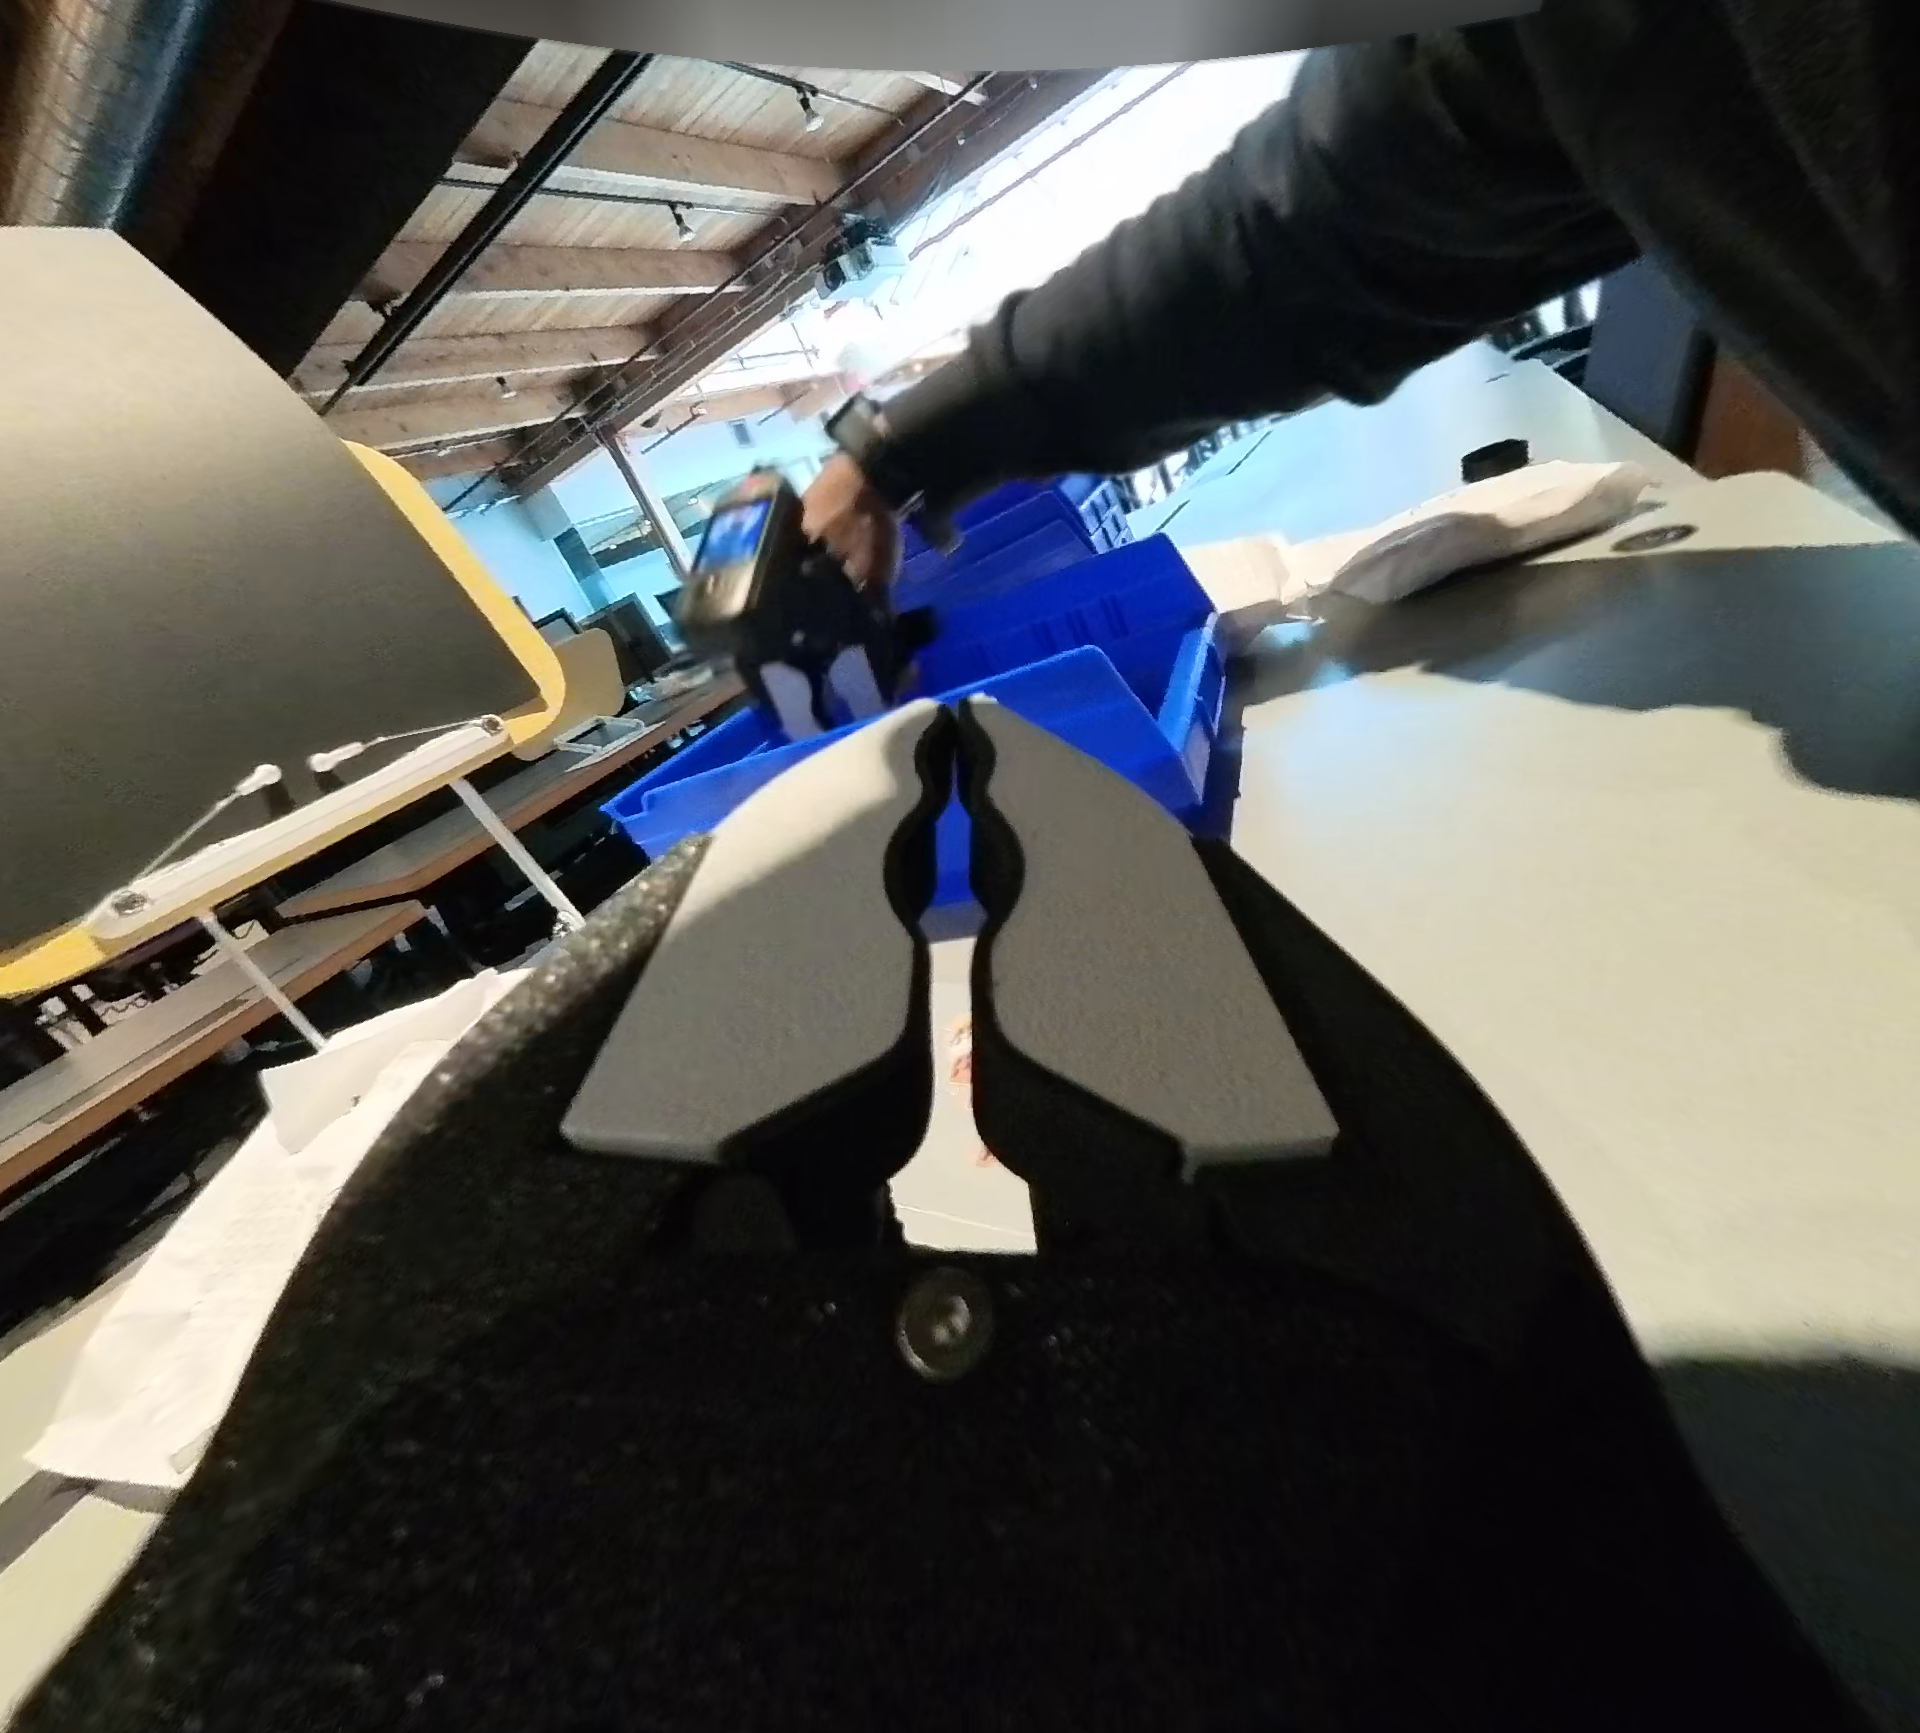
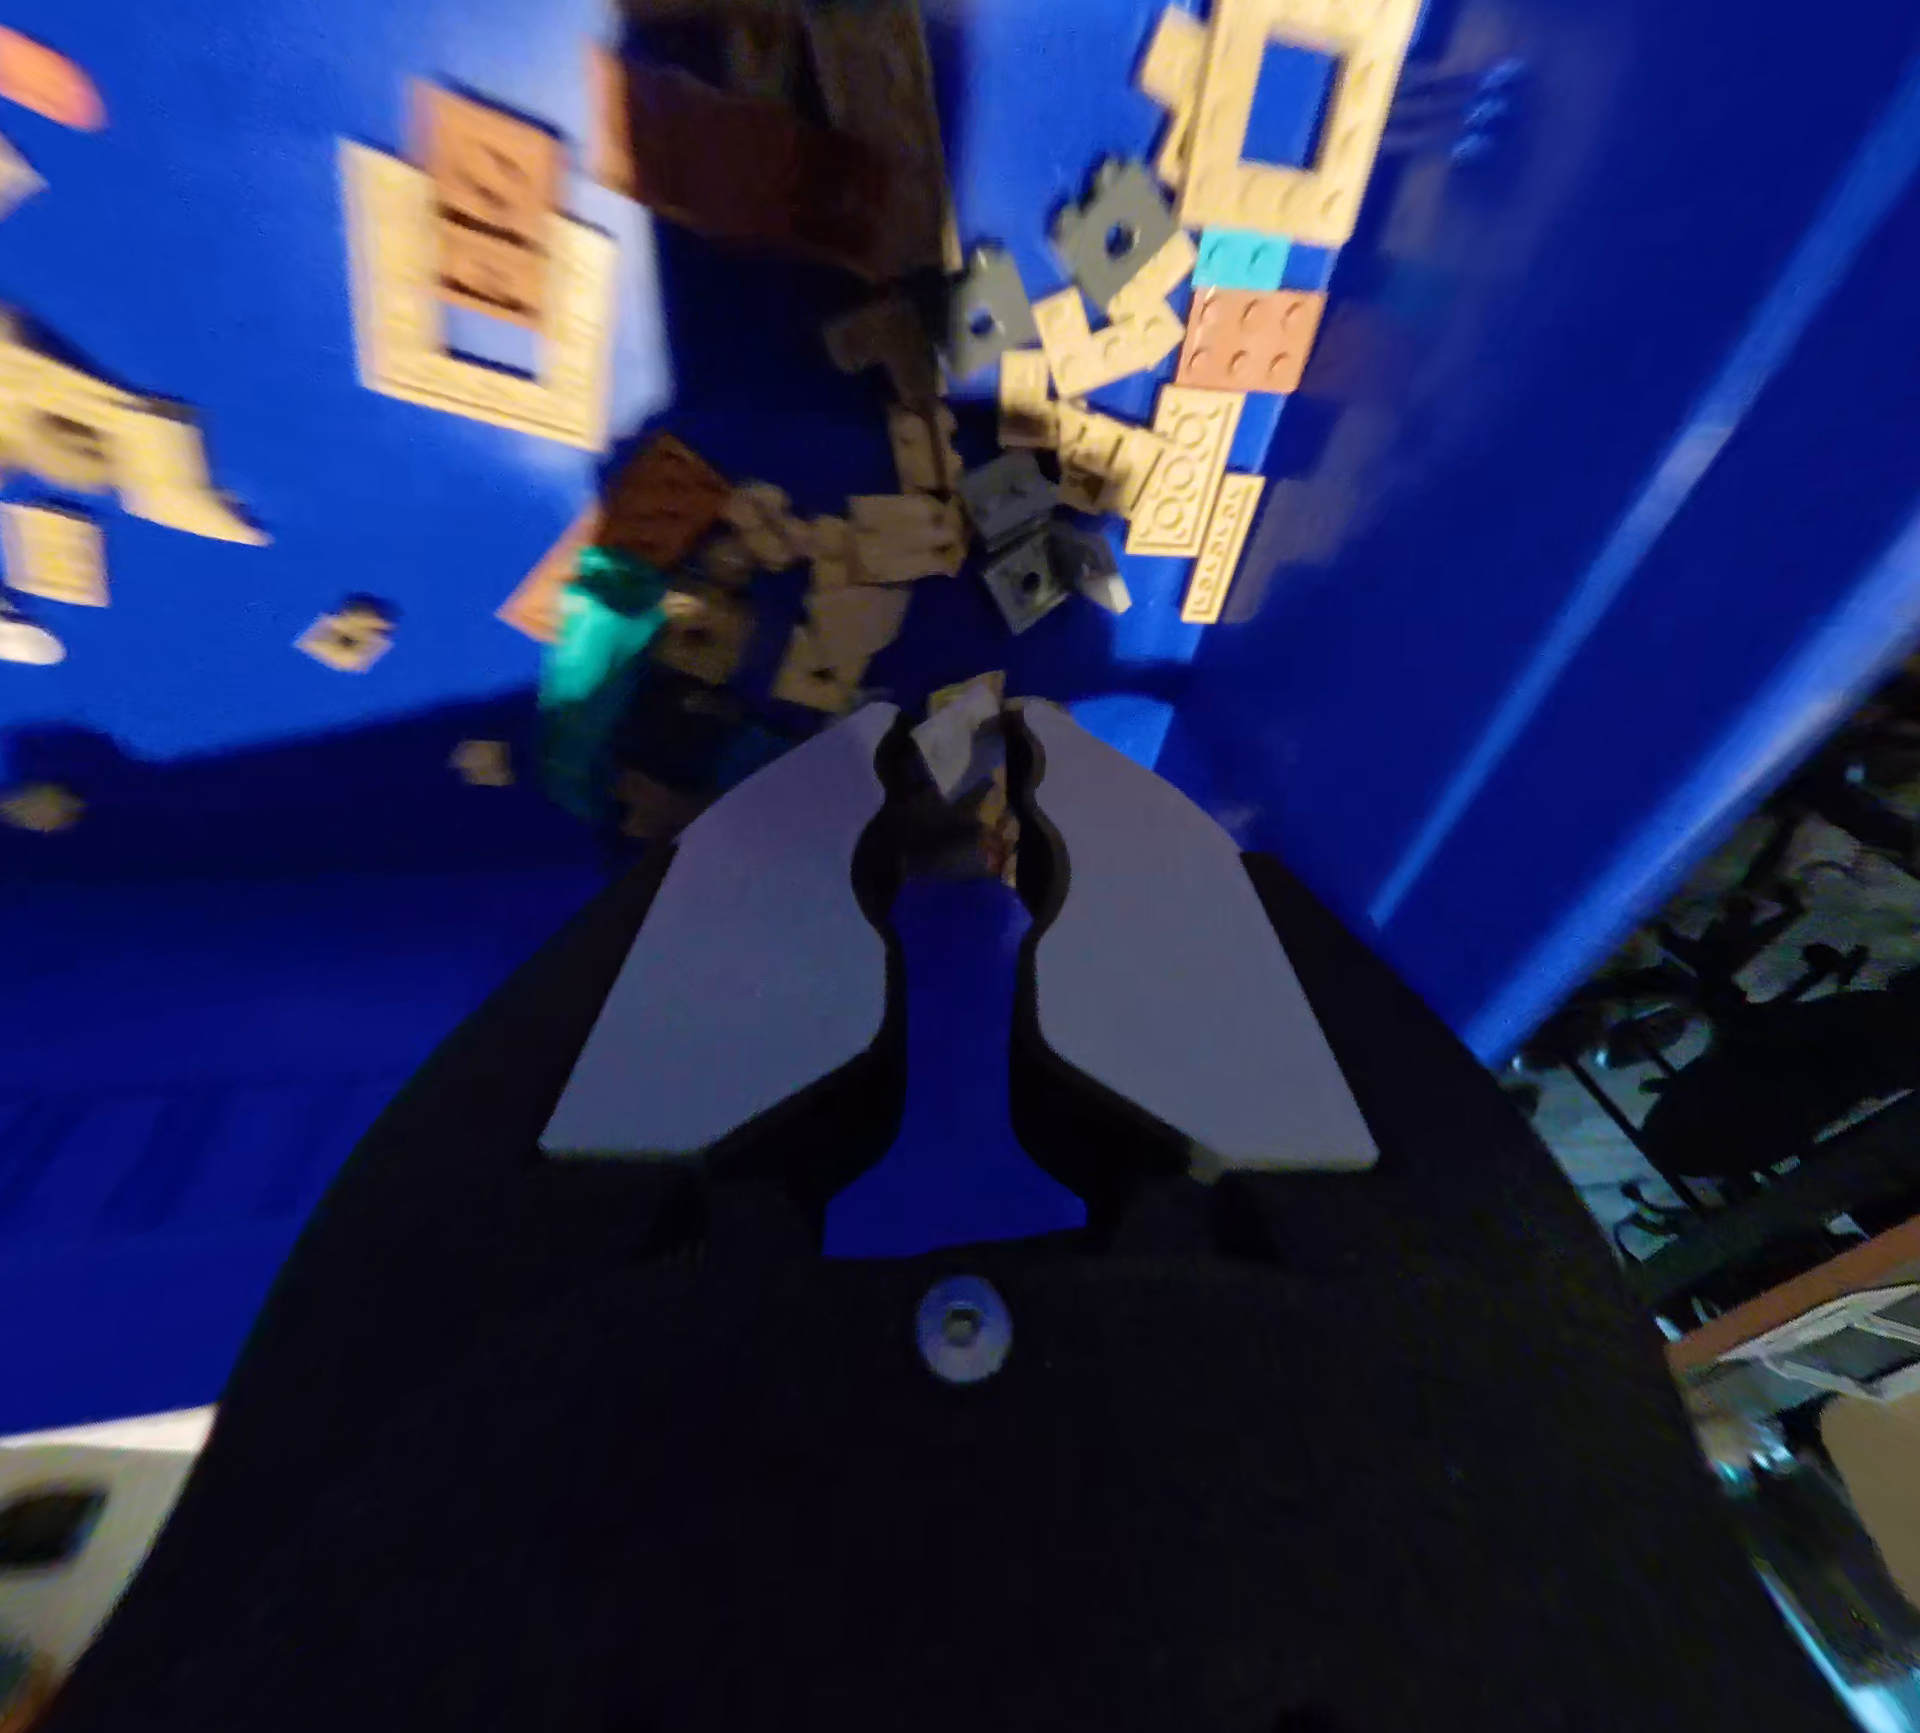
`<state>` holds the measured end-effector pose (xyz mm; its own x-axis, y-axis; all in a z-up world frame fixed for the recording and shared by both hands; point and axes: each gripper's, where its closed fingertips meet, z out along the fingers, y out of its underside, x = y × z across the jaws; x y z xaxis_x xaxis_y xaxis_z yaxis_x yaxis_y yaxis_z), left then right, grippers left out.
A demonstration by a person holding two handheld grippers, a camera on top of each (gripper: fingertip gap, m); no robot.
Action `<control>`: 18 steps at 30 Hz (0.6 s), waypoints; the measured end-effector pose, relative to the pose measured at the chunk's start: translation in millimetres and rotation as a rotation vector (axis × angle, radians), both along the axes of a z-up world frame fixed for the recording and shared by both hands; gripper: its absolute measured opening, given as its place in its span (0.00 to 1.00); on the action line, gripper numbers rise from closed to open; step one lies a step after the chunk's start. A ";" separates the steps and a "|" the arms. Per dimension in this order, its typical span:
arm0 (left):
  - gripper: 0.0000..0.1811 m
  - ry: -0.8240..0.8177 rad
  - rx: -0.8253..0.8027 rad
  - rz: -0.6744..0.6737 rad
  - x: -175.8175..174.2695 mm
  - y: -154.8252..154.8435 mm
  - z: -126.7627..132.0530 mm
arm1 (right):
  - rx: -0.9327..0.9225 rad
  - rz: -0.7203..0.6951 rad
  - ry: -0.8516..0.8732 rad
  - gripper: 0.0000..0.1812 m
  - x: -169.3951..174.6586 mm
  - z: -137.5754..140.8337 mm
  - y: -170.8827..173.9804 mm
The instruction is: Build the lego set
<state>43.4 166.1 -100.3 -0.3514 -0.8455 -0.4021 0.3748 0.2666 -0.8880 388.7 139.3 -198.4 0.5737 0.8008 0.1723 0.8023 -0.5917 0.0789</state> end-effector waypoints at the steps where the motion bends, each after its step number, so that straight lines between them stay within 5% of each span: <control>1: 0.00 -0.002 -0.010 0.004 0.0 1.5 1.4 | 0.041 -0.001 0.014 0.09 -8.3 10.2 -2.4; 5: 0.00 -0.001 -0.116 0.021 1.2 16.2 11.9 | 0.250 0.045 0.101 0.09 -82.8 64.7 -12.4; 10: 0.00 0.001 -0.271 0.066 4.0 46.0 23.6 | 0.466 0.206 0.286 0.09 -257.9 107.0 -27.9; 15: 0.00 -0.025 -0.301 0.091 0.9 54.3 31.1 | 0.481 0.256 0.479 0.08 -398.6 45.4 -25.1; 18: 0.00 -0.041 -0.275 0.097 -1.0 49.8 32.9 | 0.459 0.145 0.563 0.09 -428.2 -0.2 -12.9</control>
